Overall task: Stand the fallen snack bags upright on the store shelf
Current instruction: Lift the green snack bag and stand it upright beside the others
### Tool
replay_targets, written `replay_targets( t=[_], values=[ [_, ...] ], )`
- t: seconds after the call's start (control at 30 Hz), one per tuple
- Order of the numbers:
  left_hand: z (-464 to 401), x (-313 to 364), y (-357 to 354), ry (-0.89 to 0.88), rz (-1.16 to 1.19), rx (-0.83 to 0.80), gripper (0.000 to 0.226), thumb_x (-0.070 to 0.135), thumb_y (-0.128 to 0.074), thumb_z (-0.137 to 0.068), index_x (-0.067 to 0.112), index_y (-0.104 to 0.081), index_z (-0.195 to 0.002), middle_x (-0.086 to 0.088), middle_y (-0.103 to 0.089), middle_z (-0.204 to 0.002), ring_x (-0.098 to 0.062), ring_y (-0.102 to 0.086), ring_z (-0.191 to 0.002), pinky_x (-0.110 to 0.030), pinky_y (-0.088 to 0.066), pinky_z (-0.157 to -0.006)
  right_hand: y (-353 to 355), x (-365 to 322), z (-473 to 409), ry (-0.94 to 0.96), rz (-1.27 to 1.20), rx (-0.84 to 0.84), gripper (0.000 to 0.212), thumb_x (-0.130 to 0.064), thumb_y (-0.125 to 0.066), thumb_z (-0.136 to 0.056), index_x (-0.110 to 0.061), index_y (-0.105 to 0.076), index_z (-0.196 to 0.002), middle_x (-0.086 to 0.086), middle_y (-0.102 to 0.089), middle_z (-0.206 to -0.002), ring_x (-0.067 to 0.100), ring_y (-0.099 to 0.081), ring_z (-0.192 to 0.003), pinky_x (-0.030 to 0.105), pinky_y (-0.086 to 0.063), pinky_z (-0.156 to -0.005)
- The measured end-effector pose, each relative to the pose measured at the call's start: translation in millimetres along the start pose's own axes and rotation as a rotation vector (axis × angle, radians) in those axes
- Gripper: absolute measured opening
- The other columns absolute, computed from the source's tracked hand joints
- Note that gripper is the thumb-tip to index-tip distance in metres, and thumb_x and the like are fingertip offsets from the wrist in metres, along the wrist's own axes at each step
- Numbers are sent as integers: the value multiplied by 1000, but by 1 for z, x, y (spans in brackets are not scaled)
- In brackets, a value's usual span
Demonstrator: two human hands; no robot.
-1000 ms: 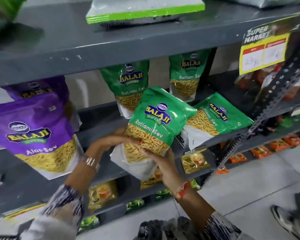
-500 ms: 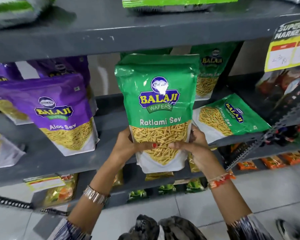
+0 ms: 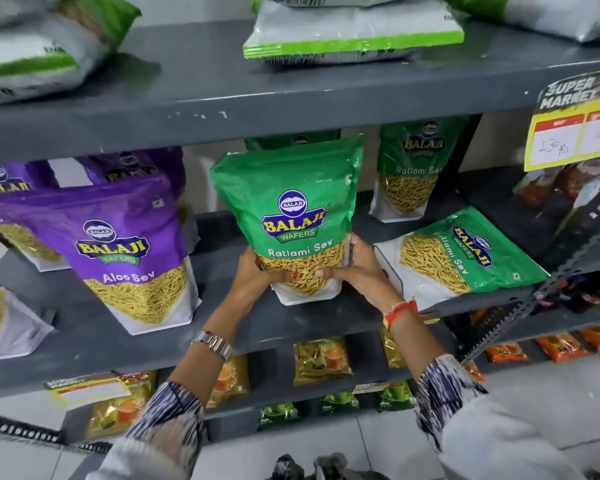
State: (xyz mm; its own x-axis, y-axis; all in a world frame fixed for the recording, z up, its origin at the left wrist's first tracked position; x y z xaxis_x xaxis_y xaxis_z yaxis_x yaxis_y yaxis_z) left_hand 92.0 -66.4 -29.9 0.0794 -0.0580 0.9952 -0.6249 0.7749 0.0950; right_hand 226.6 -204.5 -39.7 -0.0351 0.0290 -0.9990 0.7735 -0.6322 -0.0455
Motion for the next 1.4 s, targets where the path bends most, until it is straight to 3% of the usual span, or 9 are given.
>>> replay_targets(
  t=[0.13,0.3,0.47,0.63,0.87,0.97,1.07,1.2,1.4],
  values=[
    [1,-8,-4,14,-8,-6,62,-11,-78,-55,20,-52,-102,3,-65,-103,-17,-64,-99,-47,-51,-96,-4,18,1,-37,-24,-26,70,10,-79,-64,-22,-49,-119,1,-64,-120,20,-59,-117,24,-54,-90],
    [17,-5,0,-118,-11,162,117,32,-90,-44,21,-23,-140,-4,-42,-140,-14,-51,-122,-30,-47,-100,6,2,11,33,7,66,84,6,-78,-68,-27,-35,-132,0,-50,-135,14,-47,-128,30,-43,-104],
    [94,23,-46,-588,-428,646,41,30,-63,-81,15,-46,-115,-9,-48,-105,-22,-48,-94,-15,-38,-87,67,-25,75,196,-85,477,49,8,-66,-79,-19,-54,-118,2,-64,-110,3,-64,-99,15,-51,-85],
    [70,52,-155,-863,-473,271,19,20,-54,-88,12,-51,-105,-1,-48,-104,-18,-48,-99,-19,-38,-90,134,19,131,43,-466,972,39,11,-62,-79,-16,-52,-105,1,-59,-88,12,-57,-78,21,-49,-60],
    [-74,44,-242,-54,-691,-287,51,56,-51,-83,17,-57,-117,-13,-66,-115,-30,-62,-105,-37,-51,-90,153,50,109,-360,-522,626,17,-19,-74,-76,-10,-61,-83,6,-59,-68,15,-56,-58,23,-48,-52],
    [-77,20,-264,276,-527,-717,44,34,-56,-88,8,-56,-123,-5,-56,-129,-19,-59,-108,-24,-45,-99,157,54,105,-382,-546,480,40,-20,-67,-85,-5,-56,-120,17,-65,-113,18,-67,-89,22,-56,-68],
    [-71,19,-253,210,-654,-652,59,45,-75,-65,8,-67,-110,-4,-69,-114,-17,-63,-104,-31,-44,-102,167,56,108,-347,-497,377,42,-17,-62,-89,-7,-54,-129,24,-58,-127,22,-62,-104,34,-55,-90],
    [-24,1,-240,383,-455,-529,36,27,-79,-68,4,-71,-95,-4,-76,-93,-5,-69,-68,-13,-52,-62,182,64,119,-300,-472,390,59,-13,-82,-66,-11,-60,-121,14,-67,-123,30,-64,-110,47,-50,-96],
    [47,-14,-245,377,-191,-328,41,4,-82,-59,7,-72,-98,-12,-72,-108,-17,-70,-85,-29,-56,-79,211,48,156,-239,-293,335,49,10,-79,-58,1,-65,-104,8,-76,-93,24,-71,-93,29,-57,-75]
  ],
)
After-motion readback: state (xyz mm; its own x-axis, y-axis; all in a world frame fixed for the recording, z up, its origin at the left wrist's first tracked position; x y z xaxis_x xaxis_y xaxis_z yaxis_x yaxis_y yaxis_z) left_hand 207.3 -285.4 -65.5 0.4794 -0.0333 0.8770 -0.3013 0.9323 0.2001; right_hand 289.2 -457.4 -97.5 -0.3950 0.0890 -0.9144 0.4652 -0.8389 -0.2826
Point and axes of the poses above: each hand's wrist, its own z-axis away from the middle knuckle, its own y-axis out of the back of the hand, x = y × z, the point moved 7 cm from there along -z, towards the middle knuckle
